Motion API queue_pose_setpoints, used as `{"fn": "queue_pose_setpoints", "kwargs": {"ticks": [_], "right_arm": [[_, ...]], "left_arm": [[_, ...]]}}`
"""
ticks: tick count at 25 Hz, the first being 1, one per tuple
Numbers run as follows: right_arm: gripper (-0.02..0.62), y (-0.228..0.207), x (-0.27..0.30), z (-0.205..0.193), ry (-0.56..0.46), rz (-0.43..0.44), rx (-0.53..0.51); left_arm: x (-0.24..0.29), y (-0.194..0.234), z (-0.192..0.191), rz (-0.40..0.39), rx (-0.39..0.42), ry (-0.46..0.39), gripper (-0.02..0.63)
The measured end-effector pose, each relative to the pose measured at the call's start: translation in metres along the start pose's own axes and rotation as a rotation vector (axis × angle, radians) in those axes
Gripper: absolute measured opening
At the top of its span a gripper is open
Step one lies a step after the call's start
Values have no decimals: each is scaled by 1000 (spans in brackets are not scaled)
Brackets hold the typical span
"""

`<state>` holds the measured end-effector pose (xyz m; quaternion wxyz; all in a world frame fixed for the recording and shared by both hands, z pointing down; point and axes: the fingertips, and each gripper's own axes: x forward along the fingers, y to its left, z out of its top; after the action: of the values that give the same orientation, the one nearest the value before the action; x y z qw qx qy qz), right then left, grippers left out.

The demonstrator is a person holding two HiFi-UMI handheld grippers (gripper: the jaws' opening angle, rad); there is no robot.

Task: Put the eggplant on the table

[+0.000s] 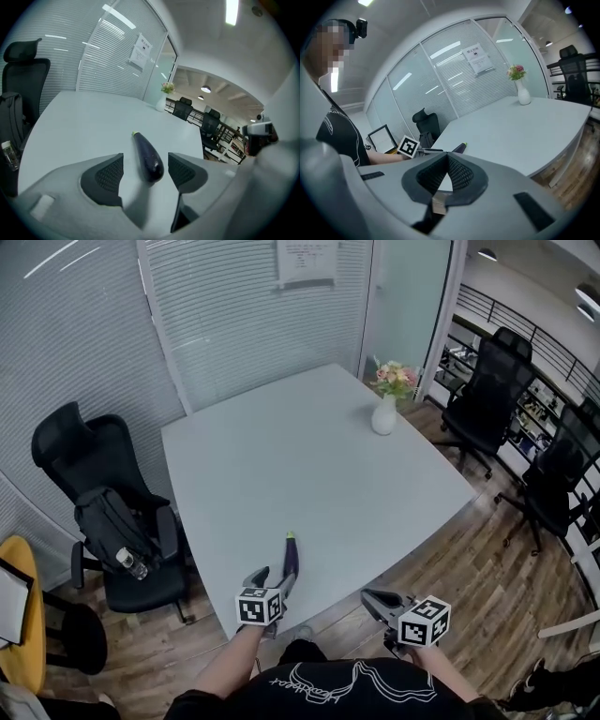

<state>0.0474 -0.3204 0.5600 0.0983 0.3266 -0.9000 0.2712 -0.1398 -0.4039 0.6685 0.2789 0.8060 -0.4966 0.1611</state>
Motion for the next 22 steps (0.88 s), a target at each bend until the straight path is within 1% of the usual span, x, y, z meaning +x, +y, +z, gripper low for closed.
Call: {"fn": "queue_pose_setpoints", "kwargs": {"ticks": [2,6,11,13,15,16,18,19,22], "right_arm": [[9,9,-1,0,-12,17,-1],[9,24,-10,5,-48,48,-32],[9,47,-31,19,-107,95,-60],[9,56,-41,25,-134,119,-67],[9,65,-51,30,-168,157,-59],[9,71,-56,33,-191,188,-44],[9,83,-67,37,-234,247,-18],[9,87,-72,37,-242,256,-25],[9,94,-83,33,-232,243,-77]], "left_arm": [[-14,-8,9,-22,-13,-35,284],[-46,-38,20,-96,-21,-76,282],[-97,-96,43,-217,7,-155,281],[-113,-115,49,-242,13,-162,276],[-128,-133,54,-288,1,-178,261],[-136,-143,56,-320,-8,-190,241],[-152,-162,57,-376,-16,-208,178],[-159,-170,57,-394,-17,-215,149],[-177,-192,57,-443,-11,-235,69]]}}
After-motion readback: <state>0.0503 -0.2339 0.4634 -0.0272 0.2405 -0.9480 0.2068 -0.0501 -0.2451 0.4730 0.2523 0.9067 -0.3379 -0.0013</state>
